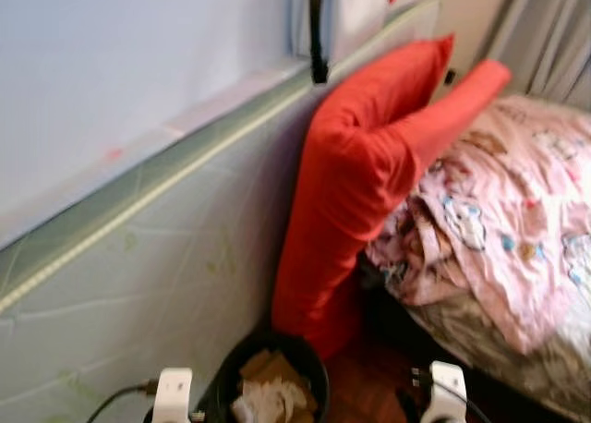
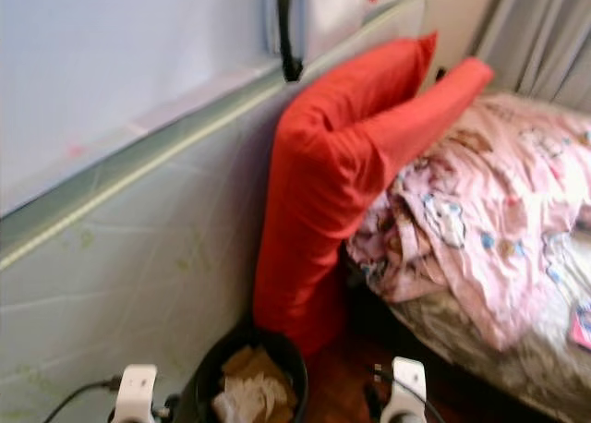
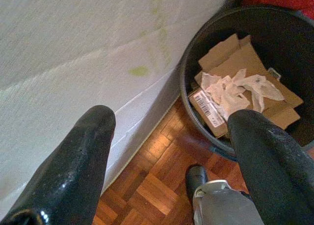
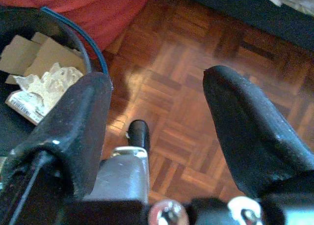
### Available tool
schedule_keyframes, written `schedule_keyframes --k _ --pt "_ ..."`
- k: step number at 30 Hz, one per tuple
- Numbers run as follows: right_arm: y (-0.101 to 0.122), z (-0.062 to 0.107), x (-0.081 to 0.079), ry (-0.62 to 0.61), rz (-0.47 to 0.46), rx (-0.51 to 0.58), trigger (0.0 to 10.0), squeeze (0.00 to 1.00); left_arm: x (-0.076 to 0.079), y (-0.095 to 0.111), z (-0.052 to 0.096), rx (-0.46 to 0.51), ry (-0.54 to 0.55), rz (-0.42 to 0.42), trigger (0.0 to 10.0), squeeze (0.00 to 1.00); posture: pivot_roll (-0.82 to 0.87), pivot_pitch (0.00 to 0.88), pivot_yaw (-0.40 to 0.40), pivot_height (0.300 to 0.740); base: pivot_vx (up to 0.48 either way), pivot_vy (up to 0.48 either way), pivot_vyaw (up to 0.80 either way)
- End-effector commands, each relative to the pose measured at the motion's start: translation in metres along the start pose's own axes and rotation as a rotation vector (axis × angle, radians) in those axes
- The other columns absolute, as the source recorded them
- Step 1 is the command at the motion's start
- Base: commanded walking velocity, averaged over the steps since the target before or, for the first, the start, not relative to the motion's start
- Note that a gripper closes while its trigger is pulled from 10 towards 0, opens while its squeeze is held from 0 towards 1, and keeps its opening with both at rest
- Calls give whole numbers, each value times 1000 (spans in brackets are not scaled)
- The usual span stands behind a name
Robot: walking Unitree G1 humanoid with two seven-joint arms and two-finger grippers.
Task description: Clean up the room
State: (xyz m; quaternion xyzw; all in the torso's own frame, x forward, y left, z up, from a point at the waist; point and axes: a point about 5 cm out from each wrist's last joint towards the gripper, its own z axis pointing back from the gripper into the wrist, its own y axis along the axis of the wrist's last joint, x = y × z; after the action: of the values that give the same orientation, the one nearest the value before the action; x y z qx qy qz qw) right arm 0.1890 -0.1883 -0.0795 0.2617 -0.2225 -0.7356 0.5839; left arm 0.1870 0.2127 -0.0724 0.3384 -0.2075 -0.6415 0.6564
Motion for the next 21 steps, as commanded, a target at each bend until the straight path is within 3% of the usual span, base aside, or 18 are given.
schedule_keyframes --k 1,10,21 --pt "-1 0 0 -7 -8 1 10000 0 -2 -3 1 -13 0 -18 10000 0 1 36 12 740 0 -304 0" --pt "0 0 2 -19 -8 -4 10000 0 -4 1 -1 -14 -3 -13 10000 0 4 47 3 740 0 -303 -594" --pt "1 0 2 -12 5 5 10000 0 -4 -5 1 -27 -3 -8 10000 0 0 56 3 740 0 -358 0"
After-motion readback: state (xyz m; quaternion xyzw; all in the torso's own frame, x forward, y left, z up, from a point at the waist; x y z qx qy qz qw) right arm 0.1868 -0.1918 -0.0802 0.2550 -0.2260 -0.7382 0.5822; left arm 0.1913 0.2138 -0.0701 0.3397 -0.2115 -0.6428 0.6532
